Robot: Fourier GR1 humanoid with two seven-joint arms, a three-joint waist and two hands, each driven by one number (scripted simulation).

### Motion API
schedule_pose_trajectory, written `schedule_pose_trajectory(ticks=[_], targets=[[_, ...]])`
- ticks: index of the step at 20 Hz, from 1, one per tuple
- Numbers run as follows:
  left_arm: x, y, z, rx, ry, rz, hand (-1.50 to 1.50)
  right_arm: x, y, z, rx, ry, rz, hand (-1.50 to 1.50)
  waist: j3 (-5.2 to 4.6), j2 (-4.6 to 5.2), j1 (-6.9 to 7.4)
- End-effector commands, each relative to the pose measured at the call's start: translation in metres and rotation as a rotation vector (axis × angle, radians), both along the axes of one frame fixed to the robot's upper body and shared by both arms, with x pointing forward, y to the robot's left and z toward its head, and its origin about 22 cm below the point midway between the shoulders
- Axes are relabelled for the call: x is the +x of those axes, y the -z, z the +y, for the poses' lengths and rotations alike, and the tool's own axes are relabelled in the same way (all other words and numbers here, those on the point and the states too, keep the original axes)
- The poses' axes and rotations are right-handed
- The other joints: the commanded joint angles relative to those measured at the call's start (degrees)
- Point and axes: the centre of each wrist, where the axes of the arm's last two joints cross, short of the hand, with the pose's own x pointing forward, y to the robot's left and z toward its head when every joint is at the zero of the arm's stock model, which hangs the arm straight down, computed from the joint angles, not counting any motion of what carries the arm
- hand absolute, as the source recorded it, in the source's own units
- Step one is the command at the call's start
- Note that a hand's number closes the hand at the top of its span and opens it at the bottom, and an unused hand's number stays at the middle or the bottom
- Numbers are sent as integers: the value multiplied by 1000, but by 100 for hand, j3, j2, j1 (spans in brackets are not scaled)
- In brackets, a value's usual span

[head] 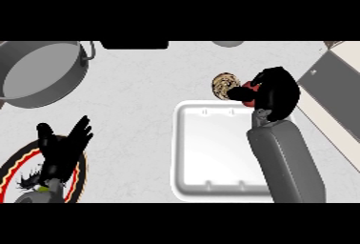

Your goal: Pick the bell pepper from the tray and place it in the tiered shelf

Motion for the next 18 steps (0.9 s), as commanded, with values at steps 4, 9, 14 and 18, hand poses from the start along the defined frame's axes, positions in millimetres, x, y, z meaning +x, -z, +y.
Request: schedule_pose_trajectory(ticks=[4,9,14,18], targets=[[10,-7,-1,9,-15,0,0,-4,-102,9,-64,246,-134,150,-2,-17,-83],[0,0,-11,8,-10,-2,0,-26,-138,3,-134,299,-161,150,3,-32,-85],[1,-1,-8,8,-13,18,0,-33,-193,-23,-118,371,-206,150,3,-26,-45],[-11,5,12,14,0,17,0,-31,-213,-56,-118,419,-245,150,4,2,5]])
